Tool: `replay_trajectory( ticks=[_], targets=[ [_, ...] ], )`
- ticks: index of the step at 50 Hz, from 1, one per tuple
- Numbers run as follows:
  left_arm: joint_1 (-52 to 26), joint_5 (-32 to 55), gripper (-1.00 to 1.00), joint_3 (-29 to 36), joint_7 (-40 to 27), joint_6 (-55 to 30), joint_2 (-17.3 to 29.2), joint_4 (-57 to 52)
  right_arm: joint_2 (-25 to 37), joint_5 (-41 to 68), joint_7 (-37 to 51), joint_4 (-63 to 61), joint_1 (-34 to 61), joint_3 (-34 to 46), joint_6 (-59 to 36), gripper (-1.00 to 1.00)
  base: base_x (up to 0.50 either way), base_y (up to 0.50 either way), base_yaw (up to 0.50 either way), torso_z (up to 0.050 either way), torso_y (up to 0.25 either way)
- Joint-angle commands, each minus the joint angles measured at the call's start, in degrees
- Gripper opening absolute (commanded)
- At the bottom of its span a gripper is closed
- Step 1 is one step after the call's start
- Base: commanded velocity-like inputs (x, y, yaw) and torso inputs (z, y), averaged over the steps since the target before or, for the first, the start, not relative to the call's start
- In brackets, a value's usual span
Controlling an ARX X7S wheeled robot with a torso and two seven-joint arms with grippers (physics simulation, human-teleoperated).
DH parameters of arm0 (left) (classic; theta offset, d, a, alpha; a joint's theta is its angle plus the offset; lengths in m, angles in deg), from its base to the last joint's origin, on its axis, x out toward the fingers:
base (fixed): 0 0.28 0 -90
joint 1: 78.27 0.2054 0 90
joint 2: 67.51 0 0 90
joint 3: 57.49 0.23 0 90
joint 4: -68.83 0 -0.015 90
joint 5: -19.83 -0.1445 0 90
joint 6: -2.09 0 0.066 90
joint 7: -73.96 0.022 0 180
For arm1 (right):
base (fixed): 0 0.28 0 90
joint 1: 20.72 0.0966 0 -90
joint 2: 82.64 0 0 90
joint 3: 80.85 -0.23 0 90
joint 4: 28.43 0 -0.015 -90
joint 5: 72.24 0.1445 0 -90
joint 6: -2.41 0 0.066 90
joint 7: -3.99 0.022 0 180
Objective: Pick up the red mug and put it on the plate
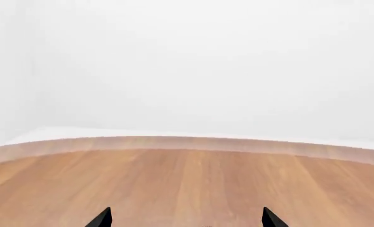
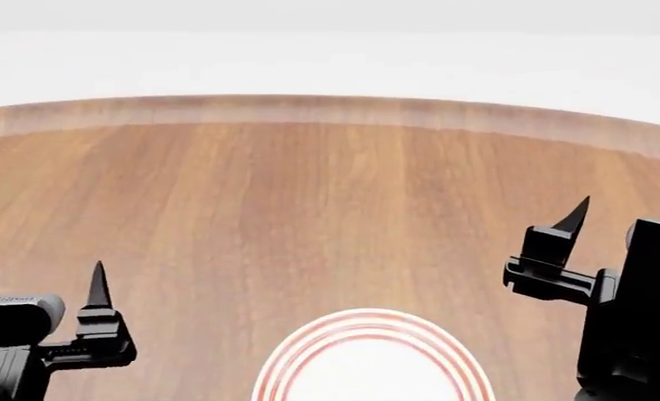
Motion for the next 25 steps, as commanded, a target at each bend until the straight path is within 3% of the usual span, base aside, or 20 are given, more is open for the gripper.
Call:
replay_trajectory(
  ticks=[1, 2, 3, 25],
  targets=[
    [-1.1, 0.0, 1.0, -8.9, -9.2, -0.4, -1.9, 4.5, 0.1, 0.0, -0.1, 1.8, -0.4, 0.8, 1.2, 1.0, 0.0, 0.0, 0.0, 0.0, 0.0],
    [-1.1, 0.1, 1.0, -9.3, -9.6, -0.4, -1.8, 4.7, 0.1, 0.1, -0.2, 1.9, -0.4, 0.8, 1.2, 1.0, 0.0, 0.0, 0.0, 0.0, 0.0],
    [1.8, 1.1, 1.0, -17.9, -11.5, 5.9, 0.0, 13.3, -0.1, -0.2, -0.5, 4.8, -1.0, 1.4, 3.2, 1.0, 0.0, 0.0, 0.0, 0.0, 0.0],
    [1.9, 2.1, 1.0, -18.3, -11.8, 7.6, 0.6, 17.7, 0.1, 0.2, -0.2, 5.8, -1.1, 1.9, 4.0, 1.0, 0.0, 0.0, 0.0, 0.0, 0.0]
  ],
)
